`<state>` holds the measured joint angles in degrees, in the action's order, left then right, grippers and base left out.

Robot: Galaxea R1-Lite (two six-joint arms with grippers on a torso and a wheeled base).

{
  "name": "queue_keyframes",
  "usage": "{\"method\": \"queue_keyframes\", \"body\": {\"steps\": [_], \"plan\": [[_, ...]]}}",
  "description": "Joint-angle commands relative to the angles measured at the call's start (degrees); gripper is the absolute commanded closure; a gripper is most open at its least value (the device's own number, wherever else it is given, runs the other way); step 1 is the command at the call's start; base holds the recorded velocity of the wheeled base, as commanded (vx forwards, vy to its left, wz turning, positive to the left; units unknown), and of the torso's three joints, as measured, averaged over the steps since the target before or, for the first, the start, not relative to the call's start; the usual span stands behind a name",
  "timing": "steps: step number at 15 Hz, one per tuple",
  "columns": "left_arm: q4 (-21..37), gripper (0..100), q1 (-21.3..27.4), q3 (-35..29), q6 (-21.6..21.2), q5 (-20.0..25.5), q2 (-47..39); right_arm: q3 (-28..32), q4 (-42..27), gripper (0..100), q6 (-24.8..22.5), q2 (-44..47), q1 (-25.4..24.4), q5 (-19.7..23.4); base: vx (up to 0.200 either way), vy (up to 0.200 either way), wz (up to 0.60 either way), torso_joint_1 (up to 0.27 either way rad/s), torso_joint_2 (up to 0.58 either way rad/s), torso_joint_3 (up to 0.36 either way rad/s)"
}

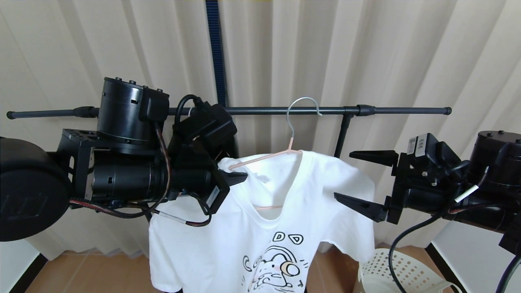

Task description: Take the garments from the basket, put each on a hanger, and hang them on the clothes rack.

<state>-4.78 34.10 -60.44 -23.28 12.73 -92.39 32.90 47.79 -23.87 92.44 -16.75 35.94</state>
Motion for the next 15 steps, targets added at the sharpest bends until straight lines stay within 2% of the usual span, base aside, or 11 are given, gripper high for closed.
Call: {"method": "queue_keyframes", "body": {"steps": [1,8,11,15], "plan": [[-0.23,100,-0.52,1.29,-0.01,-0.07,1.78,0.23,0.03,0,-0.48,0.20,0.93,0.01,0.000,0.000,0.00,0.000,0.00,0.000],[-1.46,100,-1.05,4.54,0.08,-0.25,6.08,0.50,-0.06,0,-1.53,0.90,2.60,0.01,0.000,0.000,0.00,0.000,0.00,0.000],[-5.15,100,-2.10,6.65,0.08,-2.80,7.23,0.14,-0.33,0,-6.98,2.39,3.57,0.01,0.000,0.000,0.00,0.000,0.00,0.000],[-6.56,100,-2.19,8.76,0.17,-2.88,9.34,0.58,-0.33,0,-10.23,6.00,4.80,-0.08,0.000,0.000,0.00,0.000,0.00,0.000]]}}
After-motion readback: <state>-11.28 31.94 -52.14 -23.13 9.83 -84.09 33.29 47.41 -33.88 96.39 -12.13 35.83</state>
